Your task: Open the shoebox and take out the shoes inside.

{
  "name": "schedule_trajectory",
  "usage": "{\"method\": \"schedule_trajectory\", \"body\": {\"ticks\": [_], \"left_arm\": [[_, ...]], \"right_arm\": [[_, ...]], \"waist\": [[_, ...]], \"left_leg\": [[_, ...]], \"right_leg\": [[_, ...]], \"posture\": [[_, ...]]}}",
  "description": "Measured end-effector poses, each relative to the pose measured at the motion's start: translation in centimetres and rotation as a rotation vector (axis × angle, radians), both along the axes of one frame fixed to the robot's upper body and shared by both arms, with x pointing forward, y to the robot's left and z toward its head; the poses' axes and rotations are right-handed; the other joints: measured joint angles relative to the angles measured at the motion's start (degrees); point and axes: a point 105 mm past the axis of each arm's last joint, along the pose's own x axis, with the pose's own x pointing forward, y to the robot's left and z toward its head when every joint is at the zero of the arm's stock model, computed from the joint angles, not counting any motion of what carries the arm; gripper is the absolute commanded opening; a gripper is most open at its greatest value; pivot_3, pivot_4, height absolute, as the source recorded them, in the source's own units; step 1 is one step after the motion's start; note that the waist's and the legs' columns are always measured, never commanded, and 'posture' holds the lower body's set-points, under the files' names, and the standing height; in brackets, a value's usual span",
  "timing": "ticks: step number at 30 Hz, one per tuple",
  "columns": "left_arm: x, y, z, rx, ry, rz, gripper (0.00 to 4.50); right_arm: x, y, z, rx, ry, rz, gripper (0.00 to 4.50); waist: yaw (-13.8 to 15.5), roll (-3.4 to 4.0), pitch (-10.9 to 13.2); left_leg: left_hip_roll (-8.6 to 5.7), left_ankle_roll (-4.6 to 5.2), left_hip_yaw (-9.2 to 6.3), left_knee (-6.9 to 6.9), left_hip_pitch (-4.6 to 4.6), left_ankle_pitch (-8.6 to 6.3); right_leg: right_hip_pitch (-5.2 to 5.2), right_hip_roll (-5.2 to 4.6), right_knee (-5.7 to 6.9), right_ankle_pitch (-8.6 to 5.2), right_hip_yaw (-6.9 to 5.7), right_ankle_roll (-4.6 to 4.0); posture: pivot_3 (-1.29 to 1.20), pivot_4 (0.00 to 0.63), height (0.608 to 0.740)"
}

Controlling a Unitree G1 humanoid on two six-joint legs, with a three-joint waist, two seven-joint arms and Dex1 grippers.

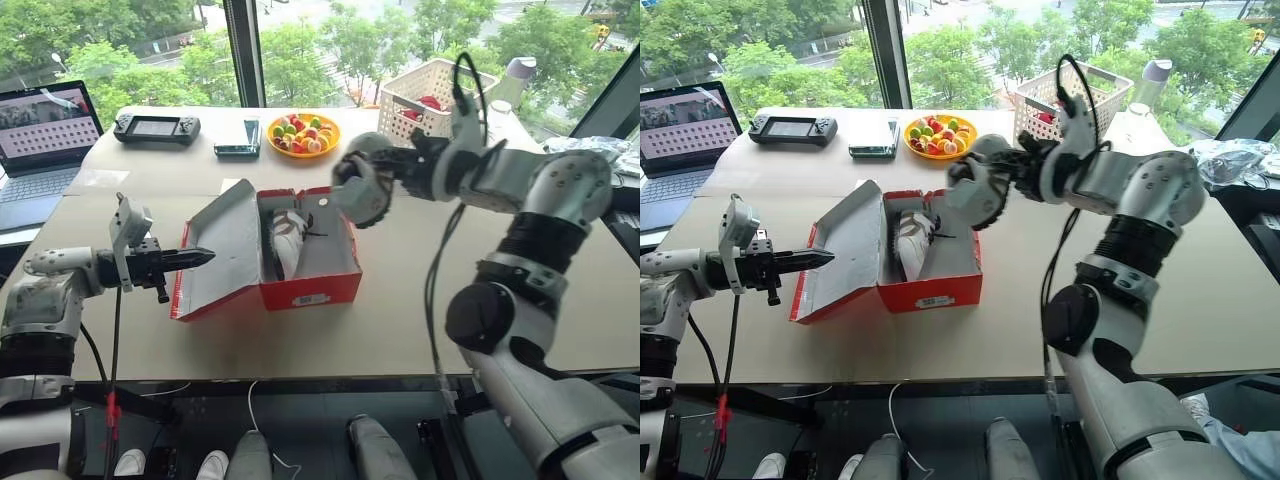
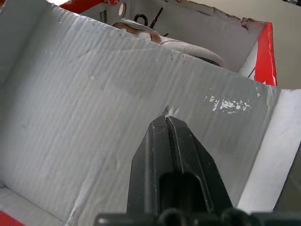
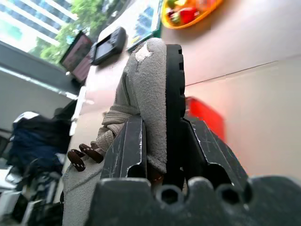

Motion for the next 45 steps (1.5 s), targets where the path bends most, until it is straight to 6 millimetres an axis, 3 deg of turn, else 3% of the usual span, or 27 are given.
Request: {"method": "schedule_trajectory", "body": {"ticks": [3, 5, 10, 16, 22, 26, 28, 30, 33, 39, 43, 44, 45], "left_arm": [[0.0, -0.1, 0.1, 0.001, -0.002, 0.003, 0.0], [0.0, -0.2, 0.2, 0.001, -0.005, -0.001, 0.0], [-0.1, -0.7, 0.1, -0.004, -0.003, -0.014, 0.0], [-0.1, -0.7, 0.2, -0.003, -0.004, -0.012, 0.0], [-0.1, -0.8, 0.2, -0.004, -0.002, -0.01, 0.0], [-0.1, -0.8, 0.2, -0.006, 0.001, -0.012, 0.0], [-0.1, -0.8, 0.3, -0.009, 0.002, -0.012, 0.0], [-0.1, -0.9, 0.3, -0.012, 0.003, -0.012, 0.0], [-0.1, -0.9, 0.4, -0.012, -0.002, -0.015, 0.0], [-0.1, -0.9, 0.4, -0.013, -0.001, -0.014, 0.0], [-0.1, -0.9, 0.4, -0.014, -0.001, -0.013, 0.0], [-0.1, -1.0, 0.4, -0.015, -0.001, -0.013, 0.0], [-0.1, -1.0, 0.4, -0.015, -0.001, -0.013, 0.0]], "right_arm": [[0.3, -4.6, -2.1, -0.02, 0.027, -0.111, 1.14], [0.7, -5.3, -2.7, 0.014, 0.017, -0.127, 1.14], [2.1, -5.6, -4.8, 0.137, -0.01, -0.16, 1.14], [3.6, -4.4, -7.9, 0.301, -0.01, -0.222, 1.14], [3.8, -5.3, -10.3, 0.283, -0.005, -0.308, 1.14], [3.7, -5.6, -11.0, 0.054, 0.004, -0.275, 2.21], [3.0, -7.1, -12.1, -0.221, 0.043, -0.253, 2.9], [3.0, -7.7, -11.7, -0.44, 0.043, -0.225, 3.58], [2.9, -8.4, -11.5, -0.652, 0.038, -0.194, 3.58], [2.4, -9.8, -10.5, -0.788, 0.032, -0.183, 3.58], [2.1, -9.7, -7.8, -0.823, -0.023, -0.156, 3.58], [1.9, -8.9, -5.3, -0.819, -0.084, -0.123, 3.58], [1.9, -8.6, -4.1, -0.82, -0.115, -0.113, 3.58]], "waist": [[-0.4, 0.15, 0.1], [-1.3, 0.2, 0.1], [-2.8, 0.2, 0.1], [-3.1, 0.2, 0.1], [-3.1, 0.22, 0.1], [-3.1, 0.22, 0.1], [-3.1, 0.22, 0.1], [-3.1, 0.2, 0.1], [-2.8, 0.15, 0.1], [-1.5, 0.15, 0.1], [-1.3, 0.31, 0.2], [-1.5, 0.49, 0.3], [-1.6, 0.61, 0.4]], "left_leg": [[0.01, 0.01, 0.08, -0.05, 0.06, 0.0], [0.01, 0.01, 0.08, -0.09, 0.13, 0.0], [0.0, 0.18, 0.07, -0.03, 0.18, 0.11], [-0.03, 0.33, 0.06, 0.0, 0.18, 0.21], [-0.05, 0.33, 0.06, -0.02, 0.12, 0.21], [-0.04, 0.33, 0.03, -0.02, 0.2, 0.21], [-0.04, 0.33, 0.03, 0.01, 0.33, 0.21], [-0.04, 0.32, 0.03, 0.04, 0.62, 0.21], [-0.04, 0.31, 0.03, 0.03, 1.14, 0.2], [-0.08, 0.3, 0.04, 0.15, 1.0, 0.21], [-0.08, 0.3, 0.05, 0.09, 0.76, 0.21], [-0.07, 0.3, 0.05, 0.08, 0.64, 0.21], [-0.07, 0.3, 0.05, 0.05, 0.61, 0.22]], "right_leg": [[-0.04, 0.02, 0.01, 0.01, 0.11, -0.01], [-0.04, 0.05, 0.08, 0.02, 0.16, -0.03], [0.0, 0.07, 0.19, 0.09, 0.18, 0.01], [0.03, 0.07, 0.18, 0.24, 0.2, 0.07], [0.05, 0.05, 0.03, 0.24, 0.2, 0.09], [0.14, 0.06, 0.04, 0.24, 0.17, 0.09], [0.33, 0.06, 0.03, 0.23, 0.16, 0.1], [0.67, 0.06, -0.02, 0.23, 0.14, 0.1], [1.16, 0.05, -0.06, 0.11, 0.13, -0.05], [1.27, 0.0, -0.15, 0.0, 0.15, -0.19], [0.99, 0.0, -0.12, 0.18, 0.17, 0.15], [0.82, 0.02, -0.06, 0.18, 0.18, 0.16], [0.77, 0.02, -0.03, 0.18, 0.19, 0.15]], "posture": [[0.0, 0.15, 0.74], [0.0, 0.15, 0.74], [0.0, 0.15, 0.74], [0.0, 0.15, 0.74], [0.0, 0.15, 0.74], [0.0, 0.15, 0.74], [0.0, 0.15, 0.74], [0.0, 0.15, 0.74], [0.0, 0.15, 0.74], [0.0, 0.15, 0.74], [0.0, 0.15, 0.74], [0.0, 0.15, 0.74], [0.0, 0.15, 0.74]]}}
